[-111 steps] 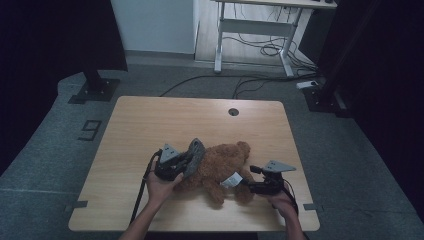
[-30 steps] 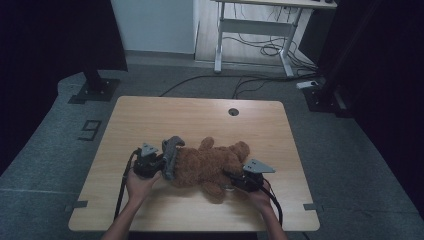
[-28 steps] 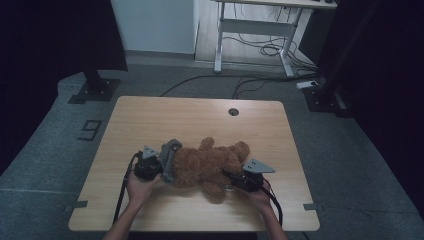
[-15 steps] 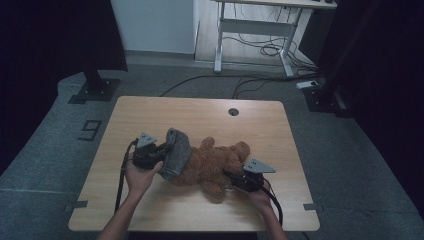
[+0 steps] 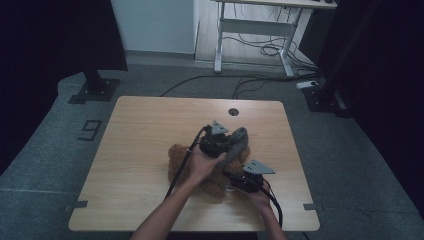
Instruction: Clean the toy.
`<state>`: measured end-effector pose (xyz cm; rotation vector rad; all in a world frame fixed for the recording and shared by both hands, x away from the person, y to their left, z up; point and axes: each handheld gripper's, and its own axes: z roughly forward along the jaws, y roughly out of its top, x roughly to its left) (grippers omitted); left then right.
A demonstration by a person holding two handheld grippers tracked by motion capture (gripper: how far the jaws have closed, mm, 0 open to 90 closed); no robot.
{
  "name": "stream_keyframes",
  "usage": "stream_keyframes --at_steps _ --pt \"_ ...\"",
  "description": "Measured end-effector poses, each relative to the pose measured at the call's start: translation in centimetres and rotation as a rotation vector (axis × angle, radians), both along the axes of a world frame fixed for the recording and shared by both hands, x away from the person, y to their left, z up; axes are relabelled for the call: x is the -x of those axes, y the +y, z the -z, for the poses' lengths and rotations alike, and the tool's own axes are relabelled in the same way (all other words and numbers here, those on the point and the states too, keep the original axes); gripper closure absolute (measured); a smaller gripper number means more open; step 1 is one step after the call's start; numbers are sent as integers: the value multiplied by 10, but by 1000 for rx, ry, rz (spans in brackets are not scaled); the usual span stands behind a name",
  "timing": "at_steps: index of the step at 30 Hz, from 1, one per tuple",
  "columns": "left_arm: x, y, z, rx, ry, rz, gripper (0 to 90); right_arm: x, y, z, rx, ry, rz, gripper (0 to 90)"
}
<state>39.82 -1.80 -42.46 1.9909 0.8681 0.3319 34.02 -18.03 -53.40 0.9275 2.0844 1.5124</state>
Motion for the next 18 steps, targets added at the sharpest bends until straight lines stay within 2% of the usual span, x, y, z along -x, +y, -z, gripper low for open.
stream_keyframes --at_steps 1,2,3,4,6,10,15,16,18 --pt "-2 -8 5 -36 10 -4 807 1 0 0 4 0 1 529" --pt "-5 -14 13 -104 22 -9 806 1 0 0 9 -4 -1 529" --pt "-7 -15 18 -133 35 -5 805 1 0 0 11 -4 0 529" --pt "-9 -15 24 -138 49 -13 806 1 0 0 13 -4 -1 529" --pt "-10 -9 27 -117 59 -28 809 2 1 1 19 -4 -5 529" --pt "-8 8 24 -140 45 -60 809 3 3 1 30 -13 -8 529" --pt "-9 39 27 -159 45 -123 810 3 3 1 27 -10 -3 529" --pt "-8 48 29 -144 52 -130 811 3 3 1 28 -10 -3 529" --pt "-5 61 30 -148 52 -127 811 3 4 1 31 -12 -6 529"
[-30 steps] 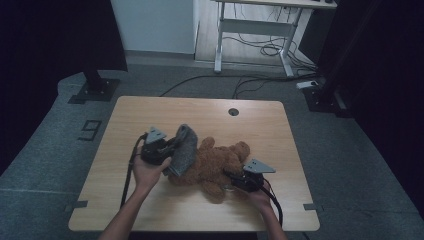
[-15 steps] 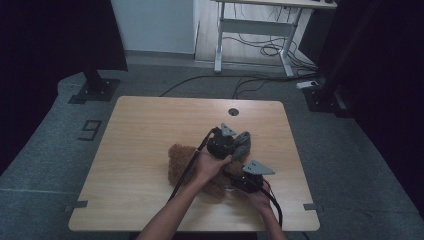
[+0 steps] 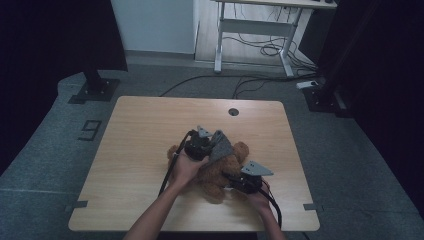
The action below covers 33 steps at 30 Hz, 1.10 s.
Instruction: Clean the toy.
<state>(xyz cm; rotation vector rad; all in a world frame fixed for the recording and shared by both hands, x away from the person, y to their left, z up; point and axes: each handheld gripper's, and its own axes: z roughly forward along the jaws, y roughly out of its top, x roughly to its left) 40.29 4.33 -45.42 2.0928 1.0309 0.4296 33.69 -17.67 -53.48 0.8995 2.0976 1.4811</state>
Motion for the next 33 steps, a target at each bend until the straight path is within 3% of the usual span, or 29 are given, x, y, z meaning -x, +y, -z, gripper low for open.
stream_keyframes --at_steps 10,17,20,23,28,33 --pt "16 59 -7 30 -23 -59 809 0 0 0 -5 3 0 528" --pt "30 107 5 63 -22 -130 810 -1 0 1 -11 9 3 529" --pt "35 119 14 30 -16 -156 812 -1 0 1 -11 10 5 529" --pt "37 132 31 22 36 -177 813 -1 -1 2 -19 12 9 529" --pt "43 143 64 98 137 -167 813 -2 -2 2 -26 19 10 529" --pt "43 139 64 166 164 -163 813 -2 -1 2 -35 22 18 532"
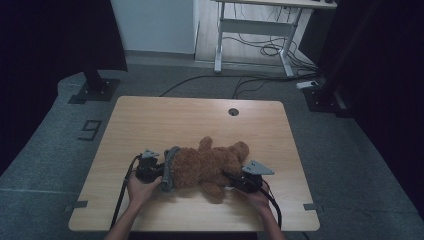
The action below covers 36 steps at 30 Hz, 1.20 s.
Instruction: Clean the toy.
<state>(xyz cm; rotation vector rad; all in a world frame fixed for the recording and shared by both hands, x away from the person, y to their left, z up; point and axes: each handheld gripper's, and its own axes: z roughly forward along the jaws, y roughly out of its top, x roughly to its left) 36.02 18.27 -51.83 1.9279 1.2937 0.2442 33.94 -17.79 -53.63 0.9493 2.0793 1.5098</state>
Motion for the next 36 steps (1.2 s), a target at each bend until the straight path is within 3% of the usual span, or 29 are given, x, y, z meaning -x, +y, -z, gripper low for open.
stream_keyframes --at_steps 2,5,12,15,17,20,24,28,32,36 --pt "-2 -2 -2 17 6 1 816 0 1 -2 -3 -3 5 539" --pt "-6 -1 -3 88 15 -4 820 1 1 -4 -11 -15 4 554" --pt "-24 -1 -19 171 -38 -25 824 -6 3 -18 -34 -132 -4 567" --pt "-35 -2 -30 178 -75 -46 824 -18 5 -31 -27 -187 10 565" --pt "-42 -2 -30 173 -73 -59 823 -27 7 -34 -5 -203 21 563" --pt "-48 -4 -18 135 -50 -79 823 -38 10 -30 37 -193 36 561" --pt "-46 -3 -1 109 -9 -77 822 -35 15 -16 88 -166 21 558" --pt "-41 3 6 126 -3 -72 817 -27 14 -7 90 -163 1 556" --pt "-37 12 -3 131 -22 -78 803 -18 11 0 89 -161 -20 557" --pt "-28 23 -34 186 -107 -89 799 -11 9 3 96 -158 -34 557"
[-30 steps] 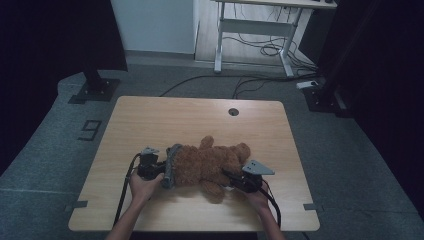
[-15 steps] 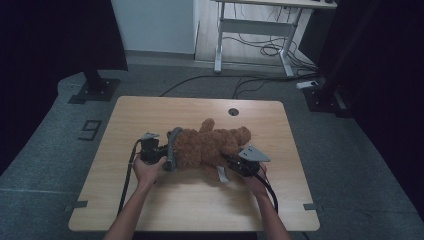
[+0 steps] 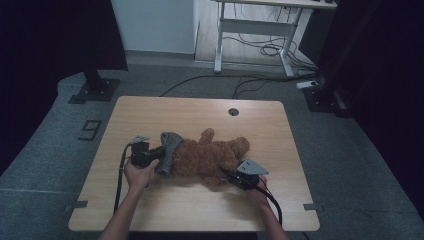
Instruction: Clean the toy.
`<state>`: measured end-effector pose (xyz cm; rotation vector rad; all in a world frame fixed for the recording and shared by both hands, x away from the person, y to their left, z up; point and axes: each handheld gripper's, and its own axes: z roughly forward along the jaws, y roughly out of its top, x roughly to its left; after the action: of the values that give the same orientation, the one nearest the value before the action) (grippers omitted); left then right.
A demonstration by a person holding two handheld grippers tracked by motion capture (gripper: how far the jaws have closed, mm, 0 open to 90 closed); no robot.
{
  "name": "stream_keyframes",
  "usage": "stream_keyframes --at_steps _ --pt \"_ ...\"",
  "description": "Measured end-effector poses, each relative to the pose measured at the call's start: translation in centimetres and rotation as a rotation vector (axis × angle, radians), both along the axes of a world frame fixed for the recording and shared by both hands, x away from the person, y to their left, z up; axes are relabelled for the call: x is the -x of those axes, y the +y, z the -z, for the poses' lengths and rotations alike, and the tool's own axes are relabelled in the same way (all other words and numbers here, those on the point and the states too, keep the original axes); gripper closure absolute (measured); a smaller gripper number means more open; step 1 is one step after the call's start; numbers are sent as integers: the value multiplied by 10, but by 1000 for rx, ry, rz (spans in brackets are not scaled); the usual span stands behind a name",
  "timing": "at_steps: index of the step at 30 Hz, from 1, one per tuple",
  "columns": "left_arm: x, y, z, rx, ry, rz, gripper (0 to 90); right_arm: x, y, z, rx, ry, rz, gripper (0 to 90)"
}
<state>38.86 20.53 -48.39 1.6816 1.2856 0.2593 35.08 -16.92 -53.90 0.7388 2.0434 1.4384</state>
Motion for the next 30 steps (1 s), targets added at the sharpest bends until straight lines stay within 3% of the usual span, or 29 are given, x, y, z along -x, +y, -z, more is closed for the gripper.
stream_keyframes --at_steps 4,8,12,14,21,25,30 --pt "5 -12 -36 17 -90 41 794 1 0 0 13 7 -4 557" --pt "-1 -37 -51 -19 -120 79 788 2 -1 0 15 11 -4 556" --pt "-14 -62 -39 -50 -56 102 784 2 -2 0 13 14 -7 553" --pt "-15 -70 -29 -71 -44 109 787 1 -2 1 10 17 -11 550" --pt "-1 -76 -15 -145 -93 113 805 1 -3 1 -1 29 -12 526" --pt "11 -76 -7 -152 -134 108 814 2 -3 0 -2 38 -10 481" --pt "27 -73 3 -143 -180 107 822 7 -4 -4 4 64 11 282"
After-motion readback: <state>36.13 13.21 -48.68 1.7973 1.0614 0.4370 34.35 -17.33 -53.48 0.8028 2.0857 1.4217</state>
